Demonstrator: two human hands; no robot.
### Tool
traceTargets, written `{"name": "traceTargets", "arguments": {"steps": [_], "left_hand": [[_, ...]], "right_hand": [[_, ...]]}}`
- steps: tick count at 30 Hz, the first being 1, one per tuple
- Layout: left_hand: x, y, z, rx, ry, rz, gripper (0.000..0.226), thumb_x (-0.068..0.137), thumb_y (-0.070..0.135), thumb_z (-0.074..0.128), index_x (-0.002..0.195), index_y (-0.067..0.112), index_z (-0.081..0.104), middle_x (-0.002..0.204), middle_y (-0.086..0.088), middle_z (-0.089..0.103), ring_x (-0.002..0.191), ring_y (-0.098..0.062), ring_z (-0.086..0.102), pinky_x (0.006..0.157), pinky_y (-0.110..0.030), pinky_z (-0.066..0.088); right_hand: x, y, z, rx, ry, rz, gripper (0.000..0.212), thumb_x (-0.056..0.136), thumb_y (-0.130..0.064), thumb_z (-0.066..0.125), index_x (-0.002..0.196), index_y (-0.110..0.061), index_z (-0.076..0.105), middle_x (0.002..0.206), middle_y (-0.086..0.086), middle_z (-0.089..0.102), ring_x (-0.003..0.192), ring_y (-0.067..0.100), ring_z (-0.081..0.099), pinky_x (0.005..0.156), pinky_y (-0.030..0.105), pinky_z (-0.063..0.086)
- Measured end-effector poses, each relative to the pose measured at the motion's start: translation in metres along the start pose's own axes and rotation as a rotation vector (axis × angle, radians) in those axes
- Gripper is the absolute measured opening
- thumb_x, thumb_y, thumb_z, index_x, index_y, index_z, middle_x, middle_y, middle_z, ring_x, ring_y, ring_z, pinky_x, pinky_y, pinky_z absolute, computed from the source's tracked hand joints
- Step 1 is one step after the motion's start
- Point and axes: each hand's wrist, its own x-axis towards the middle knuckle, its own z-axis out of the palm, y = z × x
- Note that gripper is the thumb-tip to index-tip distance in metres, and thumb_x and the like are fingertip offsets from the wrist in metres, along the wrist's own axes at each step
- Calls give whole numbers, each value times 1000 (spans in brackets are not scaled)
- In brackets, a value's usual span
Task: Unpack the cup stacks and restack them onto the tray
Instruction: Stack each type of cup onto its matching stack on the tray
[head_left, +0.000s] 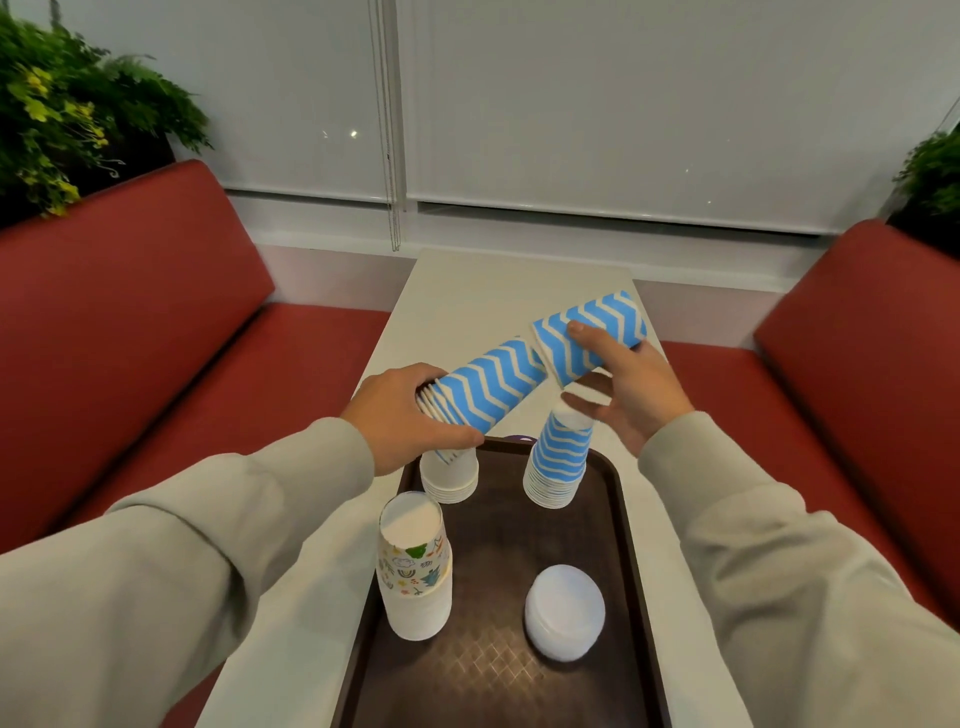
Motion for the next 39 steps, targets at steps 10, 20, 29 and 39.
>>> {"name": "traceTargets", "arguments": {"steps": [10, 20, 29, 39], "left_hand": [[6, -9, 1, -49, 36, -23, 64, 66, 52, 85, 121, 28, 62, 102, 14, 67, 90, -4, 63, 71, -20, 51], [9, -7, 7, -64, 19, -8, 69, 65, 54, 84, 124, 27, 61, 105, 12, 67, 91, -5, 64, 76, -23, 54], [6, 10, 14, -90, 28, 12, 69, 68, 49, 85, 127, 27, 58, 107, 11, 65, 93, -6, 62, 80, -24, 52], [0, 5, 3, -55, 18, 7, 67, 68, 51, 85, 125, 26, 62, 106, 12, 67, 90, -2, 62, 70, -16, 47]], "right_hand": [[8, 38, -20, -559, 176, -155, 61, 75, -26, 88, 122, -19, 49, 107, -7, 60, 93, 12, 62, 70, 17, 48], [8, 70, -24, -771, 193, -105, 82, 75, -36, 87, 141, -24, 40, 134, 2, 53, 122, 23, 52, 99, 39, 48], [-7, 22, 6, -519, 93, -152, 54, 88, -65, 58, 130, -33, 45, 114, -7, 63, 97, 9, 63, 83, 32, 52], [3, 5, 9, -226, 148, -191, 37, 91, -36, 71, 120, -21, 55, 110, 10, 70, 80, 14, 69, 67, 30, 54]]}}
